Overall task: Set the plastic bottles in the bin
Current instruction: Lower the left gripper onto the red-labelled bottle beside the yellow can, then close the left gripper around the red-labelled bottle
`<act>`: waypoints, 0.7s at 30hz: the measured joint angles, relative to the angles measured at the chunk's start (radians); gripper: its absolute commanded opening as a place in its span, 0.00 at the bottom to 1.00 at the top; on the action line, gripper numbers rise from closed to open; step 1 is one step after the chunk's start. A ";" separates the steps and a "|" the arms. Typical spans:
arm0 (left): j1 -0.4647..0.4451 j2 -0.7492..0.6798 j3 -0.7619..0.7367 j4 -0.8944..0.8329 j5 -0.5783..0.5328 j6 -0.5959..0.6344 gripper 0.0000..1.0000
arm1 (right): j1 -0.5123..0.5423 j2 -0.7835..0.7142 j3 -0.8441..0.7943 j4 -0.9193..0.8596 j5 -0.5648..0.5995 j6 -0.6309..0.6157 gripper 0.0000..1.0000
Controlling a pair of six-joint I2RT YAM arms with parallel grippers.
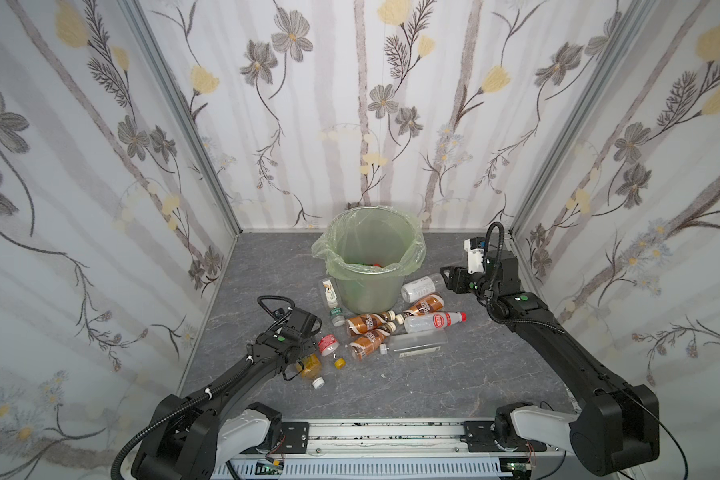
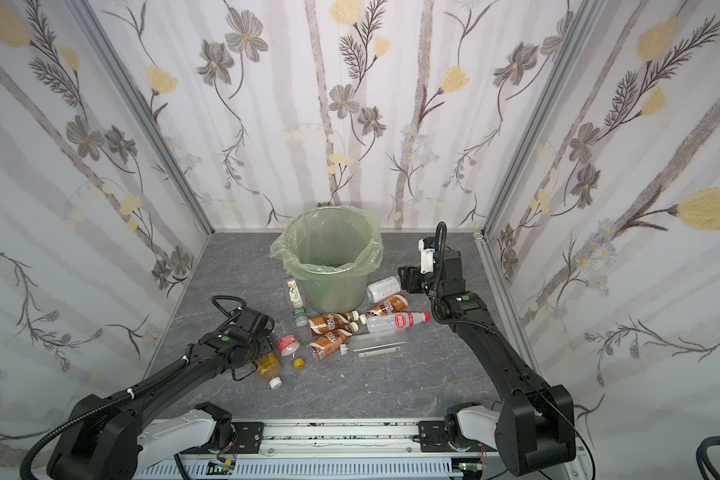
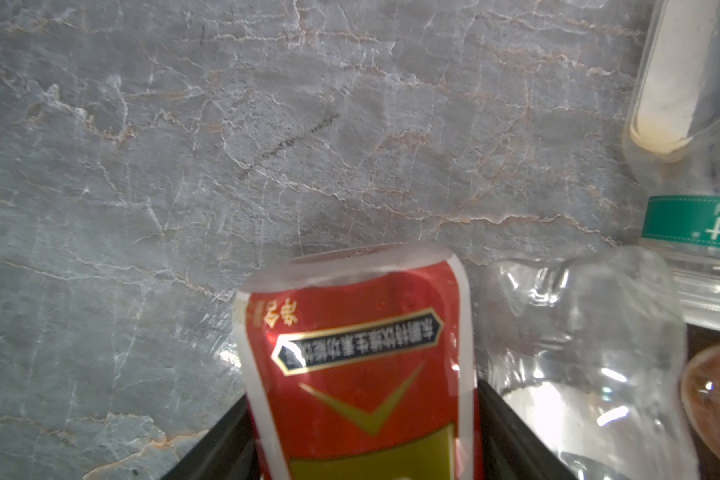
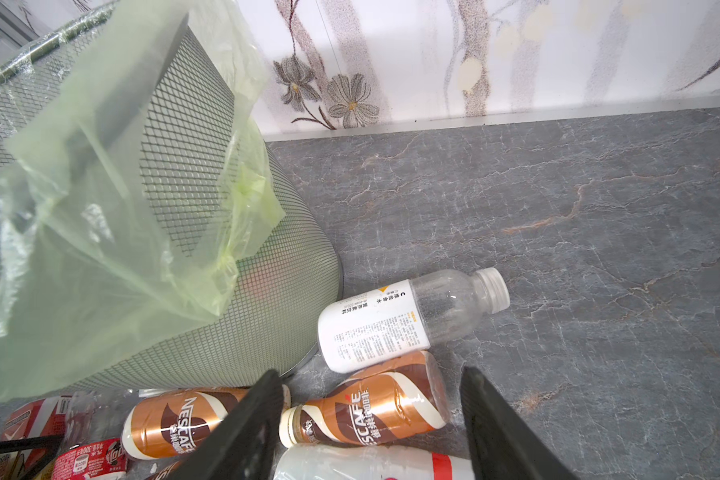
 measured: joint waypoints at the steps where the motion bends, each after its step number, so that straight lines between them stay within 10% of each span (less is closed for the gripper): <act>1: 0.000 0.000 0.000 0.001 0.000 0.000 0.67 | 0.000 -0.002 0.000 0.000 0.000 0.000 0.69; 21: 0.000 -0.074 0.068 -0.003 0.001 0.061 0.58 | 0.000 -0.033 -0.003 -0.001 0.001 0.000 0.69</act>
